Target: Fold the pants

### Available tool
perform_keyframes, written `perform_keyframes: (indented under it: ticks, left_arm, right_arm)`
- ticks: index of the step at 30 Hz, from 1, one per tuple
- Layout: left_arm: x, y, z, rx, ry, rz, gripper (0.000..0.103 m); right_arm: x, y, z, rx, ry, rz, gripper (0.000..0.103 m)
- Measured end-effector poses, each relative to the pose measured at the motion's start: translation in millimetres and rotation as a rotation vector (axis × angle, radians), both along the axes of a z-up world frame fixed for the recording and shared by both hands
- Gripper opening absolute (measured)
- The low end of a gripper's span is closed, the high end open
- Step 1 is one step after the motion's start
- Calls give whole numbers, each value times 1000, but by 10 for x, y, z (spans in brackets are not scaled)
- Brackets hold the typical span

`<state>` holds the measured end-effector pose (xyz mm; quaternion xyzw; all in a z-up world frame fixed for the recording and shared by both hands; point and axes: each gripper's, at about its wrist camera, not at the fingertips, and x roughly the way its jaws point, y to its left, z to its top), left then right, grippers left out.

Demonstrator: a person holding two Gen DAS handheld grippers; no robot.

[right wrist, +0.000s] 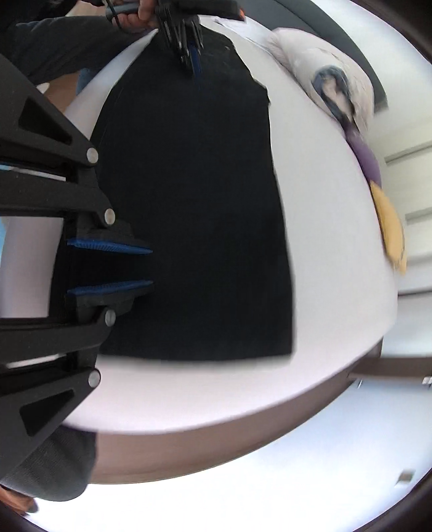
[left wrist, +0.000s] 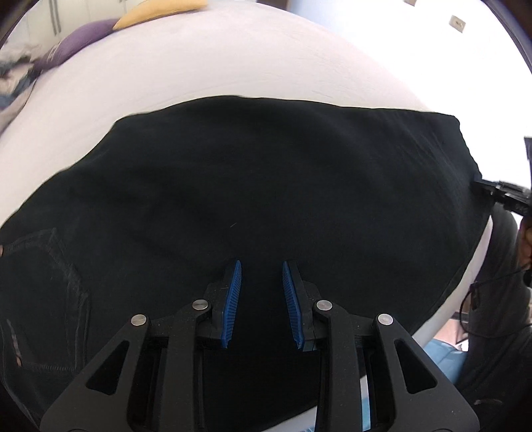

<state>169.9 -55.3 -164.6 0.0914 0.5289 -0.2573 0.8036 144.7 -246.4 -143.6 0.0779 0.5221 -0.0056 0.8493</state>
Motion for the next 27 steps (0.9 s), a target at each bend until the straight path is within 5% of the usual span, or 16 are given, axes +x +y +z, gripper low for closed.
perform_keyframes:
  ticks: [2, 5, 7, 10, 13, 16, 18, 21, 23, 27]
  left_arm:
    - [63, 58, 67, 6, 5, 31, 26]
    - [238, 54, 278, -32, -25, 54, 26]
    - [426, 34, 395, -47, -49, 62, 26]
    - [846, -67, 419, -16, -61, 64, 26]
    - [1303, -85, 290, -28, -1, 93, 26]
    - [1622, -182, 22, 12, 59, 114, 26]
    - [1703, -151, -74, 14, 54, 135, 26]
    - [1865, -132, -58, -27, 62, 200, 26]
    - [1874, -178, 6, 17, 23, 221, 26]
    - [1563, -490, 251, -46, -11, 142, 26]
  right_arm:
    - [-149, -267, 48, 49, -2, -62, 0]
    - [-206, -397, 236, -61, 12, -163, 10]
    - [-118, -393, 411, 103, -47, -164, 10]
    - [215, -31, 564, 319, -123, -18, 12]
    - [593, 330, 383, 494, -123, 106, 33]
    - [853, 335, -55, 540, -21, 41, 34]
    - [850, 84, -322, 546, 15, -62, 0]
    - [567, -448, -347, 590, -29, -213, 0]
    - [366, -653, -169, 506, -60, -283, 0]
    - [83, -753, 181, 570, -161, -294, 18]
